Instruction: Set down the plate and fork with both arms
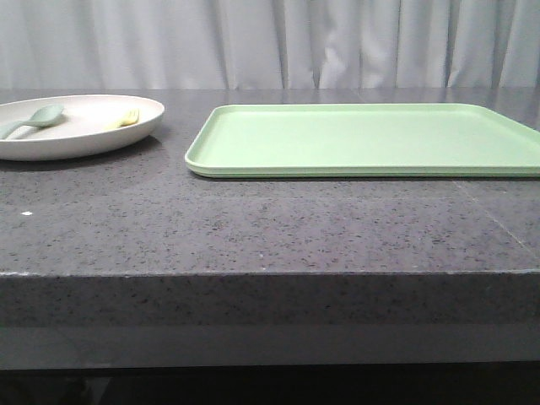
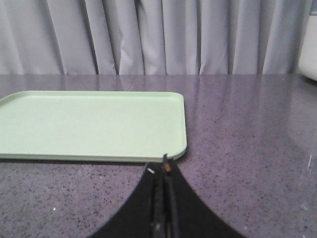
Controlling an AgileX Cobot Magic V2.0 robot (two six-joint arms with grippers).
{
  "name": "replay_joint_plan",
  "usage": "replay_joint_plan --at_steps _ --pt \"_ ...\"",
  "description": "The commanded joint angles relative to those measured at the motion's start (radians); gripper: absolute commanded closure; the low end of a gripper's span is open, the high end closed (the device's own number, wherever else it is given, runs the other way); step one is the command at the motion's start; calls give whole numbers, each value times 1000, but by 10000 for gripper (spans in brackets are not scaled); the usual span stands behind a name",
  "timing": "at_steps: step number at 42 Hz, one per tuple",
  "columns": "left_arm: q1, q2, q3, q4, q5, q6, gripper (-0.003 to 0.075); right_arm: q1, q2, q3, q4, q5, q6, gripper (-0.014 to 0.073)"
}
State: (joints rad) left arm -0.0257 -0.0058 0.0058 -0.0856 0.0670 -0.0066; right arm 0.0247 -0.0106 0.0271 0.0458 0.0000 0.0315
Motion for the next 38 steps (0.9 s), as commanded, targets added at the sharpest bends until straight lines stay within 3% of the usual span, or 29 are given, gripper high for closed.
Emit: replay_joint_plan --at_steps 1,10,26,32,38 --pt "-5 -21 -4 -2 -115 -8 738 -4 -19 -6 -10 -143 -1 662" --pt "-5 -20 -132 -5 -54 -8 738 -4 -18 -135 -10 -37 -1 662" --pt "-5 203 -578 -5 297 -8 738 -4 188 -546 -46 356 -3 662" --pt "-5 331 -691 -5 385 -8 738 -4 291 -635 -46 421 -3 662" --pt "-5 409 -699 -5 375 -8 738 -4 373 -647 -46 423 -3 662"
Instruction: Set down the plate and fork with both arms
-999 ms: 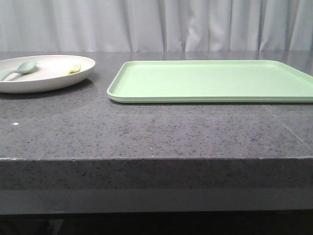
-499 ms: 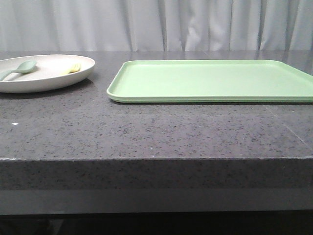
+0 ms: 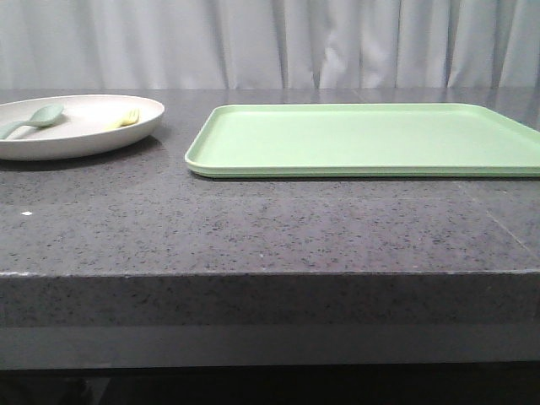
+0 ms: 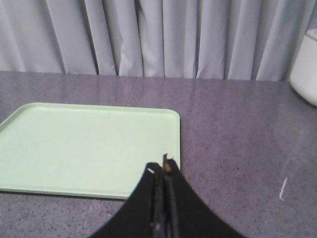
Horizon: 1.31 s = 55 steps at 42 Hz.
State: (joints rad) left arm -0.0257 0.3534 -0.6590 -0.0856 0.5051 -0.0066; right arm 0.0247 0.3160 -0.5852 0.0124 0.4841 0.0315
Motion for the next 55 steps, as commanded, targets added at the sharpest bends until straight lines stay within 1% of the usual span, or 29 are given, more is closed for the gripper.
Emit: replay_joint_plan --at_steps 1,12,29,31,33,34,38,39,40,41,42,44,55 --pt "-5 59 -34 -5 -61 -8 738 -4 58 -35 -12 -61 -3 662" --pt "-5 142 -30 -5 -53 -8 738 -4 97 -35 -12 -61 -3 662" --pt "-5 152 -30 -5 -46 -8 736 -4 97 -35 -12 -54 -3 652" --pt "-5 152 -30 -2 -46 -8 716 -4 98 -35 -12 -53 -3 607" --pt "-5 152 -30 18 -46 -8 667 -4 99 -35 -12 -53 -3 494" --pt "-5 152 -30 29 -46 -8 618 -4 99 -35 -12 -53 -3 438" --pt "-5 152 -30 108 -50 -8 379 -4 99 -35 -25 -53 -3 137" --pt "-5 152 -30 116 -54 -8 316 -4 99 -35 -25 -53 -3 91" --pt "-5 152 -30 116 -59 -8 278 -4 99 -35 -25 -53 -3 41" --pt "-5 152 -30 116 -61 -8 239 -4 99 -35 -25 -53 -3 12" --pt "-5 152 -30 116 -61 -8 213 -4 99 -35 -25 -53 -3 -10" --pt "-5 152 -30 116 -61 -8 201 -4 99 -35 -25 -53 -3 -38" --pt "-5 152 -30 116 -61 -8 249 -4 99 -35 -25 -53 -3 -42"
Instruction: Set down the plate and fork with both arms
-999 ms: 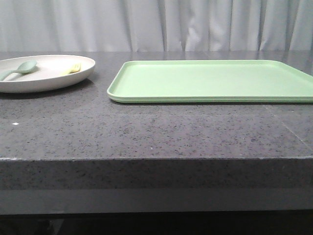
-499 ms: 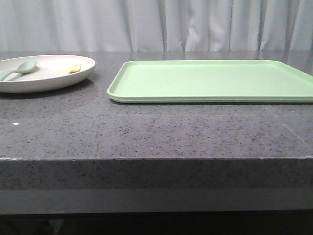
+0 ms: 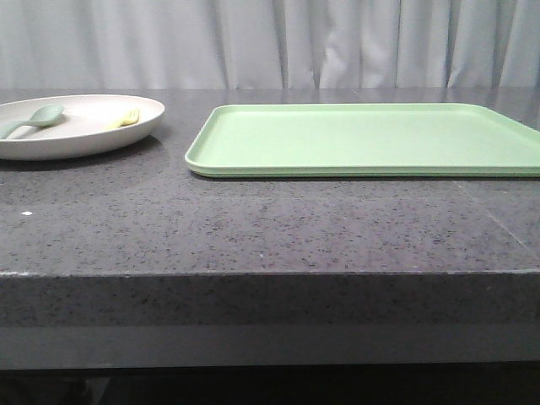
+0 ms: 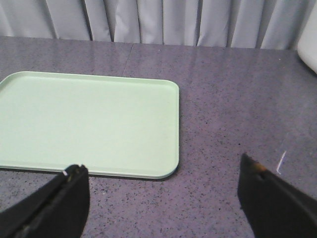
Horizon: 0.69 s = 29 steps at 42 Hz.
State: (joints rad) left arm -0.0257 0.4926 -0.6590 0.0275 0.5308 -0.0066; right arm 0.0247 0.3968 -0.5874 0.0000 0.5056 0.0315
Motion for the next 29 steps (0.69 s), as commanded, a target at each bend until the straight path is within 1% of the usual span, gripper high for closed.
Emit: replay_joint_plan --at_steps 1,5,10,15,20,25,29 --pt "-5 13 -30 3 -91 -8 257 -4 18 -33 -13 -74 -3 -42" --pt "-5 14 -30 -28 -102 -8 279 -4 18 -33 -13 -74 -3 -42" --pt "-5 48 -51 -55 -66 -8 260 -4 18 -33 -13 -74 -3 -42" --pt "-5 129 -113 -55 40 -6 213 -4 18 -33 -13 -74 -3 -42" --pt "-5 241 -190 -45 149 7 213 -4 18 -33 -13 -74 -3 -42" --pt "-2 389 -288 24 272 7 213 -4 18 -33 -13 -74 -3 -42" --pt "31 517 -367 29 315 40 213 -4 18 -33 -13 -74 -3 -42"
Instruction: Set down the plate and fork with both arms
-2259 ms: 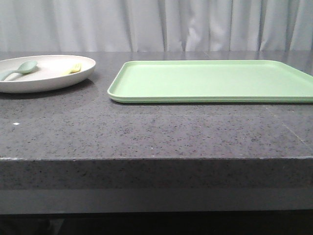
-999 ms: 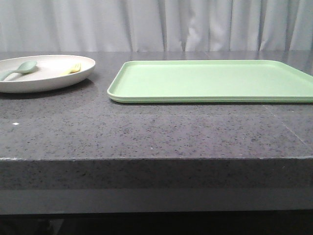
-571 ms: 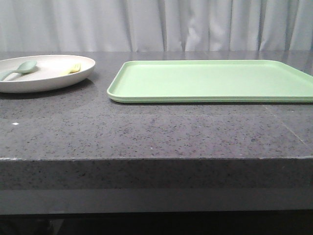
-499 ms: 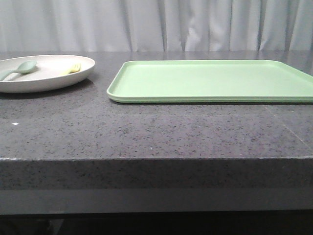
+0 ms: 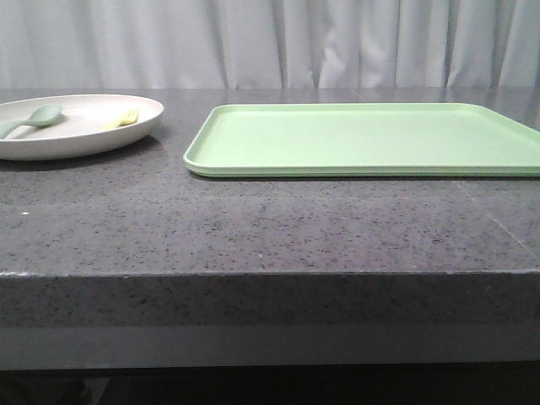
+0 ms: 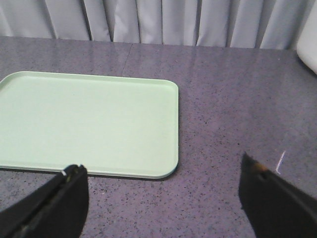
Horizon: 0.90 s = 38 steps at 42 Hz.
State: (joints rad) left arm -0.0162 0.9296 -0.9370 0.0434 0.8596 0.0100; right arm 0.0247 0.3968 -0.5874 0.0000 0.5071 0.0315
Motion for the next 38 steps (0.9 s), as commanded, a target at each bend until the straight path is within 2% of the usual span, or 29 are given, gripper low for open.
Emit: replay_joint_plan --at_steps 1,8,15,22,28,38 --pt "30 97 -106 0 -8 39 214 -4 18 -33 -13 -76 -3 -42" --pt "174 291 -252 -252 42 275 217 -4 18 -33 -13 -76 -3 -42" --pt "279 467 -407 -357 125 366 217 -4 18 -33 -13 -76 -3 -42" --pt "289 621 -550 -370 191 396 217 -4 18 -33 -13 -76 -3 -42" --pt "289 747 -673 -457 261 470 217 -4 18 -33 -13 -76 -3 -42" --pt "289 941 -883 -534 402 489 217 -4 18 -33 -13 -76 -3 -42"
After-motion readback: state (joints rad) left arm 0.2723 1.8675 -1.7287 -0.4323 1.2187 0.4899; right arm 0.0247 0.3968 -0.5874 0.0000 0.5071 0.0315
